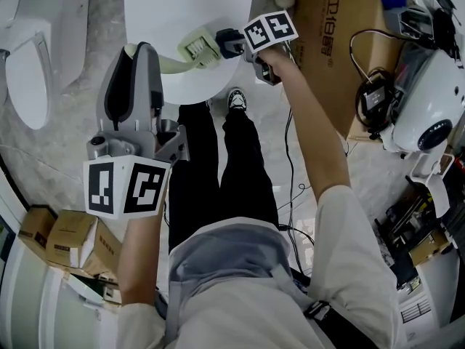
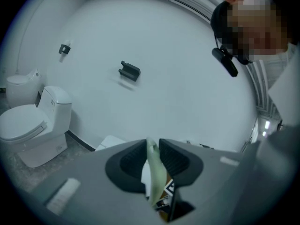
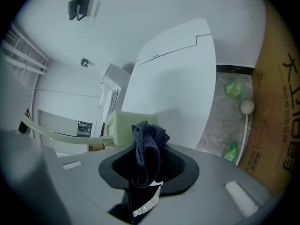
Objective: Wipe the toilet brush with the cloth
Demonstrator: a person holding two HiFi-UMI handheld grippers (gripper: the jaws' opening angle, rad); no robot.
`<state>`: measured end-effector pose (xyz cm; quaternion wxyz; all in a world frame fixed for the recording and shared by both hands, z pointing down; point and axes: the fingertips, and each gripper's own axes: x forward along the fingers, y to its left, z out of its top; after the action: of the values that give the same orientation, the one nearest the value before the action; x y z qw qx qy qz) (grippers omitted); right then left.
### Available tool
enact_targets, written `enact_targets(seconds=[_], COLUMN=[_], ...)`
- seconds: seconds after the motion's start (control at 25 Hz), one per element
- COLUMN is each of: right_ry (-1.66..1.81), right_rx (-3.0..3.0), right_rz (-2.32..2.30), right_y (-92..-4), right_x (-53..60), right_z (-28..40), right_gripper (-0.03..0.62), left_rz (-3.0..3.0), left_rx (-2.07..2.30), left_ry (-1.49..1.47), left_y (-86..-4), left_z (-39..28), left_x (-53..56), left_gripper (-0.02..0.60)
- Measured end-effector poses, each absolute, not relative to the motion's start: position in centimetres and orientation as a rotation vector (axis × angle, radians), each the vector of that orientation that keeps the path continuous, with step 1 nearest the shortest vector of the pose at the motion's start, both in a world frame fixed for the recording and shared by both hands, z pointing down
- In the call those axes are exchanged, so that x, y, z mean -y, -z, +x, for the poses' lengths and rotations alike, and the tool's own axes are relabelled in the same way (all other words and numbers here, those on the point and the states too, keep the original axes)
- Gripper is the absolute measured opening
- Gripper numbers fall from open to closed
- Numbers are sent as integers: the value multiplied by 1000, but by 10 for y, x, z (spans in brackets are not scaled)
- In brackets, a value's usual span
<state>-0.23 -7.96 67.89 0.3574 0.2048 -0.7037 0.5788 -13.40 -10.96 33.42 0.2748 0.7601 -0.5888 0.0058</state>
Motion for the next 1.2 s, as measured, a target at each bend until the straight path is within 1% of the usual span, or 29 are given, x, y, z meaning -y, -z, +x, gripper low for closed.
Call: enact_targets(seconds=[0.6,0.76,1.2], right_ry=[-1268,-1160,-1057], right_rx=[1753,1748,1806], right_rz=[524,487,439], right_y=[-690,-687,-668], right_x=[106,113,134], right_z=[-23,-31,-55], right_gripper=[107,107,109], left_rz=[2058,2068,2039], left_rx=[1564,1568,1594], left_ry=[17,16,56], left_y=[-335,-336,-337], left_z=[-137,-141,-156], left_x=[111,113,107], left_gripper=[0,0,0])
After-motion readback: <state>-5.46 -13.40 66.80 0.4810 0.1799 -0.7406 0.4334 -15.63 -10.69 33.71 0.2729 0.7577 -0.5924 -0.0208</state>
